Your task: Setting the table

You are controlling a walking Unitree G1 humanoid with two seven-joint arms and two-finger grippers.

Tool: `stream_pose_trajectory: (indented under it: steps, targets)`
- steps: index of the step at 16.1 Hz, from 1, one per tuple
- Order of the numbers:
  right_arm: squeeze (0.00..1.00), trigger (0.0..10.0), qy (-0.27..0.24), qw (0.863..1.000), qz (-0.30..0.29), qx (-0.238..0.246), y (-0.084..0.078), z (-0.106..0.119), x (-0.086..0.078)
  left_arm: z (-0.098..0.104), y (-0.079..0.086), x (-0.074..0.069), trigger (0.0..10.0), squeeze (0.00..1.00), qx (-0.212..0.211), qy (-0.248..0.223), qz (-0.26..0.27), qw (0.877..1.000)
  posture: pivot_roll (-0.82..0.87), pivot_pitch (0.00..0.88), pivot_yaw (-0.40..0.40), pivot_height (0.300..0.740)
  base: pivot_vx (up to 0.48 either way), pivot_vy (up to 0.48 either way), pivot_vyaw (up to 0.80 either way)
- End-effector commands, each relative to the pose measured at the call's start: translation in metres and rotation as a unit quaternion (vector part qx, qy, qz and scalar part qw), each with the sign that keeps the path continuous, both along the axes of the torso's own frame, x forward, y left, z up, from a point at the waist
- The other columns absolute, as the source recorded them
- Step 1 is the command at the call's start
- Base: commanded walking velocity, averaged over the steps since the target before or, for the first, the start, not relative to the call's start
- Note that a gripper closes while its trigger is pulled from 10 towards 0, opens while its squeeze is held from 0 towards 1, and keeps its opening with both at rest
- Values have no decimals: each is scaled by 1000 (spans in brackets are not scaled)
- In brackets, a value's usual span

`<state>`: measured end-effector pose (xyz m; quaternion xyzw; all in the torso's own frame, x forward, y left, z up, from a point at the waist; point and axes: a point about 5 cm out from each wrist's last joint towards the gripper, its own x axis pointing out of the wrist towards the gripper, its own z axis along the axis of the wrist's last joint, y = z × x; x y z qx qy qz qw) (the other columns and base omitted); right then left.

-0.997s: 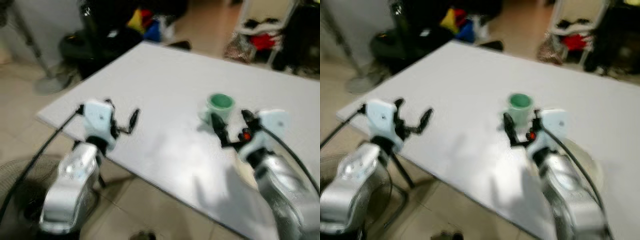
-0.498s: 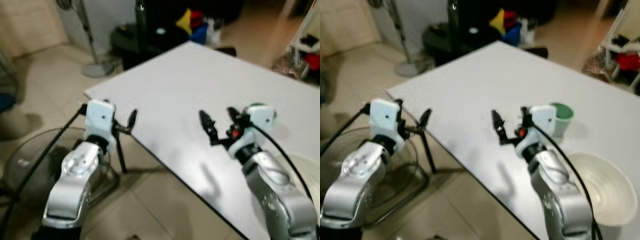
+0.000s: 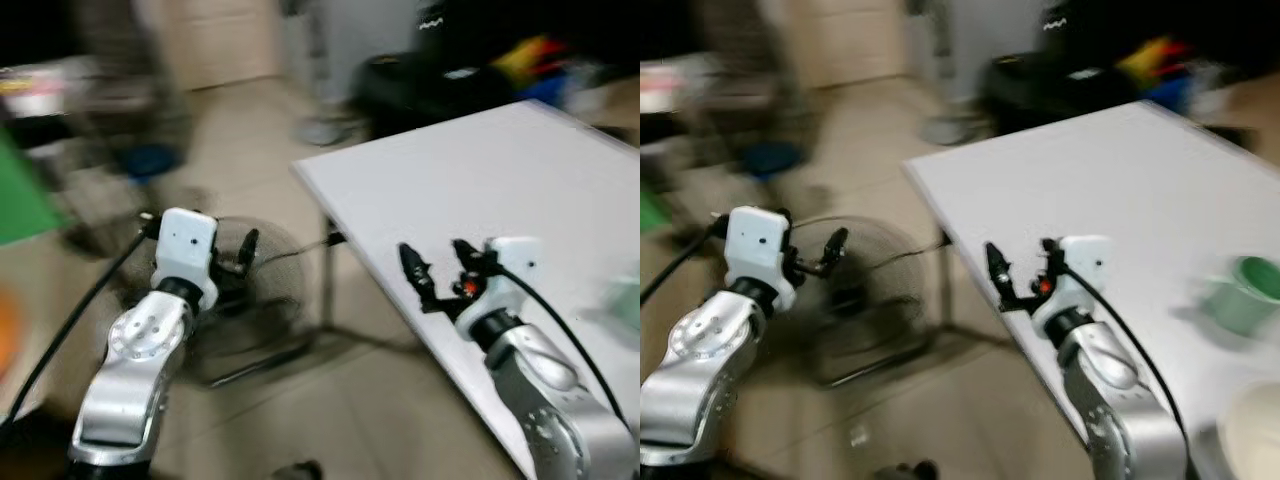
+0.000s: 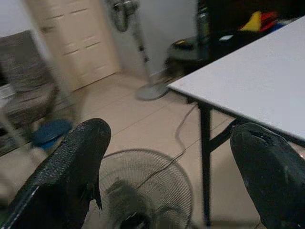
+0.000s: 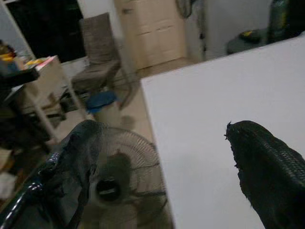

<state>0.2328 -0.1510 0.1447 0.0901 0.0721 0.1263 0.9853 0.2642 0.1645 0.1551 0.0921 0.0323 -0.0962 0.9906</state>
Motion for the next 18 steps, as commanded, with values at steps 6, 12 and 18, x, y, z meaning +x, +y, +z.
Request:
stream_pose_trajectory:
  steps: [6,12,18]
  targets:
    - [1000,10000,-8,1000,-23,1,-4,3,3,2,-7,2,10000,0,-5,-2,-9,1000,77,0,56,740,0,0,800]
    - [1000,10000,-1,1000,-25,2,-2,1,5,2,-8,0,10000,0,-3,-2,-10,1000,94,0,45,740,0,276,667]
    - [1000,10000,14,998,-36,-43,0,-5,8,3,-4,-1,10000,0,2,-2,-10,1000,91,0,47,740,0,359,0]
